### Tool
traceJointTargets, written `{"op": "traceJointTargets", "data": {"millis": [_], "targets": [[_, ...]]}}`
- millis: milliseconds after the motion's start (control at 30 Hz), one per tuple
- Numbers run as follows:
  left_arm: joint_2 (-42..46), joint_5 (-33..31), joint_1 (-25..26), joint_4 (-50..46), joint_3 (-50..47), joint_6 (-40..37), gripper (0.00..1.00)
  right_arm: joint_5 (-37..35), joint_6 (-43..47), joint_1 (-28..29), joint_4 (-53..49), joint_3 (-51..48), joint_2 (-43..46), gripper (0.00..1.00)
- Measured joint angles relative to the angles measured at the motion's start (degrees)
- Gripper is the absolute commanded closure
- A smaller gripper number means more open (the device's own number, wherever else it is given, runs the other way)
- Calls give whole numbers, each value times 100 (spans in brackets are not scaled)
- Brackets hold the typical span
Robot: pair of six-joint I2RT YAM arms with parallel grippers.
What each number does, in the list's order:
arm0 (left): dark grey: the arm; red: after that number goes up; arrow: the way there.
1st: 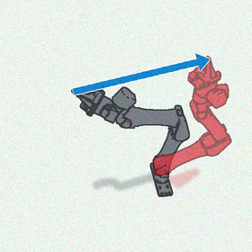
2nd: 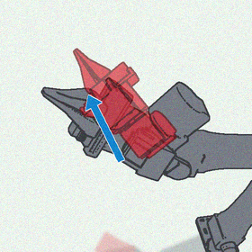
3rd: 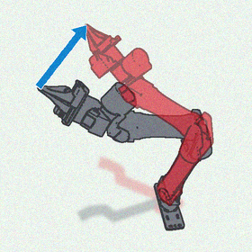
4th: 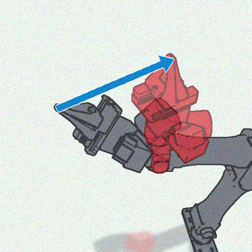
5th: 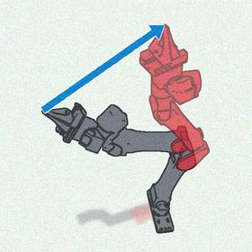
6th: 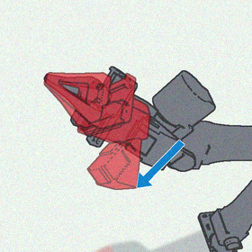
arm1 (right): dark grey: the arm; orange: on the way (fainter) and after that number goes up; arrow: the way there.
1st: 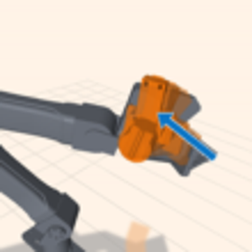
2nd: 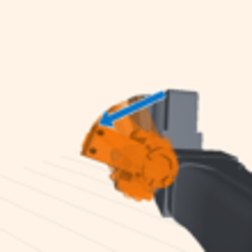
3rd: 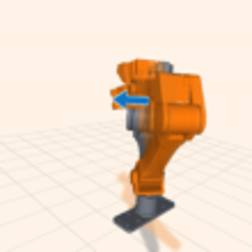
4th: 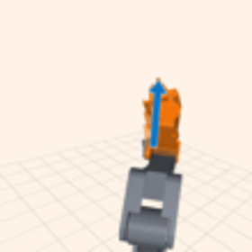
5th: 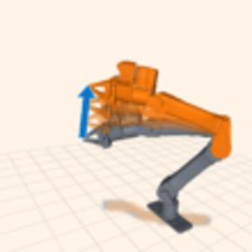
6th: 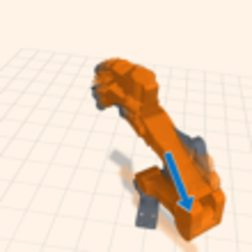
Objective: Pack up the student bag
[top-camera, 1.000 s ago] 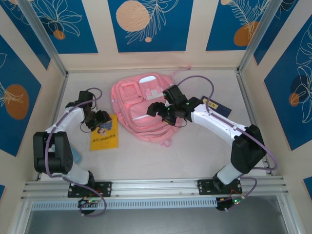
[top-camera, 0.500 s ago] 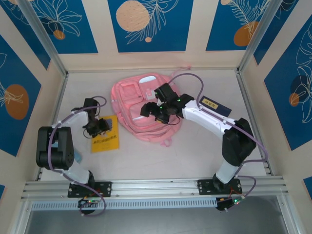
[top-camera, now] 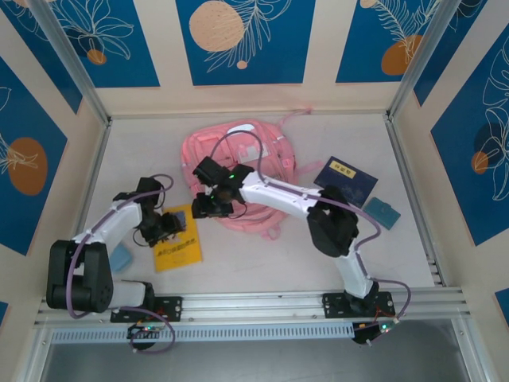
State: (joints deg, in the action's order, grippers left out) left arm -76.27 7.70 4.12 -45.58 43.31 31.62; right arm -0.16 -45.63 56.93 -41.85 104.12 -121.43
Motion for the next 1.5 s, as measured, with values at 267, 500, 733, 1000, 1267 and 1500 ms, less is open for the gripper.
{"op": "traceJointTargets", "data": {"millis": [267, 500, 733, 1000, 1267, 1500], "targets": [[63, 361, -994, -35, 227, -197, 28, -2, 225, 387, -507, 1060, -994, 58], [70, 422, -1187, 144, -81, -46, 16, -267, 225, 267, -741, 1794, -1716, 59], [120, 223, -1189, 326, -420, -2, 13, -439, 267, 197, -885, 1910, -1943, 60], [-83, 557, -1189, 586, -444, -4, 21, -435, 286, 199, -885, 1917, -1954, 66], [-260, 717, -1237, 592, -448, -7, 27, -393, 289, 199, -870, 1915, -1969, 71], [-120, 1342, -1279, 308, -363, -74, 33, -280, 286, 111, -894, 1864, -1969, 75]]}}
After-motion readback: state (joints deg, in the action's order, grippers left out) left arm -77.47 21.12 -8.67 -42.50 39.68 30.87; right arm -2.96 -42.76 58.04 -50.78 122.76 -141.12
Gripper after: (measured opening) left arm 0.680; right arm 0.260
